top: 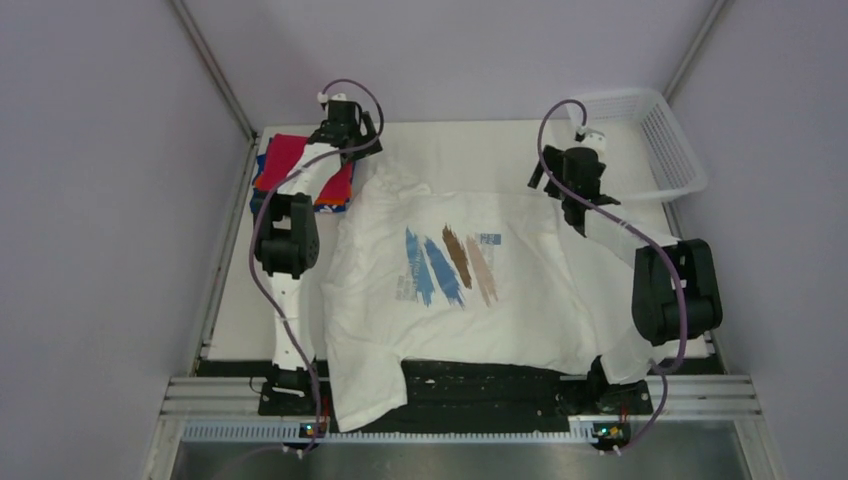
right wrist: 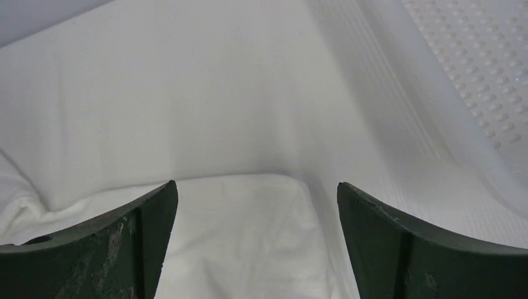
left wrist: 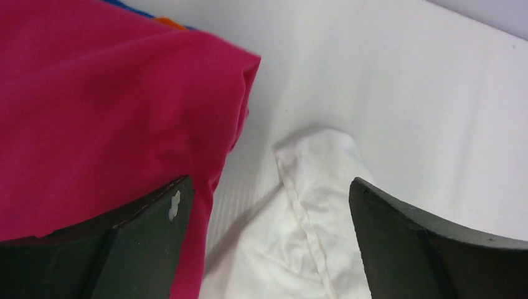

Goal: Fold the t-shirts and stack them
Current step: Flatten out the tshirt

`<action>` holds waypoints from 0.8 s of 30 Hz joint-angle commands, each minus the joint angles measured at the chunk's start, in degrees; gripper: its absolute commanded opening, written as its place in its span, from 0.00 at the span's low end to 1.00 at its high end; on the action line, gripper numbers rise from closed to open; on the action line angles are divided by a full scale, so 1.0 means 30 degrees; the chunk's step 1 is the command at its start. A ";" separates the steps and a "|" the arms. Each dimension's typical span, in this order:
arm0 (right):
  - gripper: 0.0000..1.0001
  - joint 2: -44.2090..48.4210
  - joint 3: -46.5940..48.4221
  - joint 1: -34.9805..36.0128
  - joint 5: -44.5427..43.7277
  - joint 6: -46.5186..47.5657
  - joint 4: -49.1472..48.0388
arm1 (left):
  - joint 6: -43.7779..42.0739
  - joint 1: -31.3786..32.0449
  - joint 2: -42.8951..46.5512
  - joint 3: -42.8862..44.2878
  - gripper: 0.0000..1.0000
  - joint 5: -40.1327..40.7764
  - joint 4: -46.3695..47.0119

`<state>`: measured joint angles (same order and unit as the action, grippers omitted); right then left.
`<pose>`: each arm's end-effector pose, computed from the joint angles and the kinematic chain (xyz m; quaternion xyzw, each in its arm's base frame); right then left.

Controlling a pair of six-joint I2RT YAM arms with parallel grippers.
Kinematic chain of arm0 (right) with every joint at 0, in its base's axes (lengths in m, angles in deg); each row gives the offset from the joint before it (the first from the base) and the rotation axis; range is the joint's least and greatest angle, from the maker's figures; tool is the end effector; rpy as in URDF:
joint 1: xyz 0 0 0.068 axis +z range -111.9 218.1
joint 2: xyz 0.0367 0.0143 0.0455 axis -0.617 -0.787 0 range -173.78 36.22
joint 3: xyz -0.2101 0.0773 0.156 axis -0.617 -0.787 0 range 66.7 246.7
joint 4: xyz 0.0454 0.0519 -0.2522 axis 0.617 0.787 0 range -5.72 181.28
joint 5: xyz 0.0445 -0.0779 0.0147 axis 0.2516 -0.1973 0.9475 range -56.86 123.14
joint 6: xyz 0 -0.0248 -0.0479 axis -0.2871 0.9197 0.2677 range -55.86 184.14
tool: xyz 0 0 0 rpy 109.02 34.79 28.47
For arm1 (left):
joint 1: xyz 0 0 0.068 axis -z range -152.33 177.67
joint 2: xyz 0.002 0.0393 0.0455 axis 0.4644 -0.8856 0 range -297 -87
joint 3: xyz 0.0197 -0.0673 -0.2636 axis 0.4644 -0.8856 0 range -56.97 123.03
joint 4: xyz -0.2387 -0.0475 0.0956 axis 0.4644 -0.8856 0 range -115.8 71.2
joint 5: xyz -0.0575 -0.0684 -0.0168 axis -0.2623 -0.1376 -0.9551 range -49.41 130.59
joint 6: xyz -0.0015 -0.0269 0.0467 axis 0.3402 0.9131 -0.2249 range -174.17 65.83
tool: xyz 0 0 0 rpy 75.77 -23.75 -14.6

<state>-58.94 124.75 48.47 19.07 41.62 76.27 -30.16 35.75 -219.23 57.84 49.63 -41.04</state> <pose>0.3657 0.0582 0.2237 0.1522 0.8442 0.0412 0.5122 0.5287 -0.0693 0.2232 -0.1583 0.8889 -0.0486 0.4272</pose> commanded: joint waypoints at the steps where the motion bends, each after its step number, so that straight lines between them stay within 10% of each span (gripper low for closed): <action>1: 0.97 0.2431 0.0497 0.0180 0.2239 0.0949 0.0486 | 0.0853 0.0234 0.4726 -0.2961 0.99 -0.0705 0.2130; 6: 0.99 0.2996 -0.0079 0.1866 0.4570 0.1887 0.3281 | 0.2007 0.1413 0.7900 -0.6467 0.99 -0.0587 0.1306; 16: 0.99 -0.0343 0.2253 0.4456 0.0044 0.3968 0.8935 | 0.4353 0.3837 1.0348 -1.4608 0.99 -0.4667 0.3663; 24: 0.99 -0.2917 0.3008 0.4463 -0.5588 0.3585 1.0001 | 0.4455 0.3811 0.9006 -1.5637 0.99 -0.3221 0.2210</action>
<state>-65.30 130.17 61.98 12.67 52.48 104.13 -17.97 47.49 -191.95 10.87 38.59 -34.90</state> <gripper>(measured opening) 0.987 0.986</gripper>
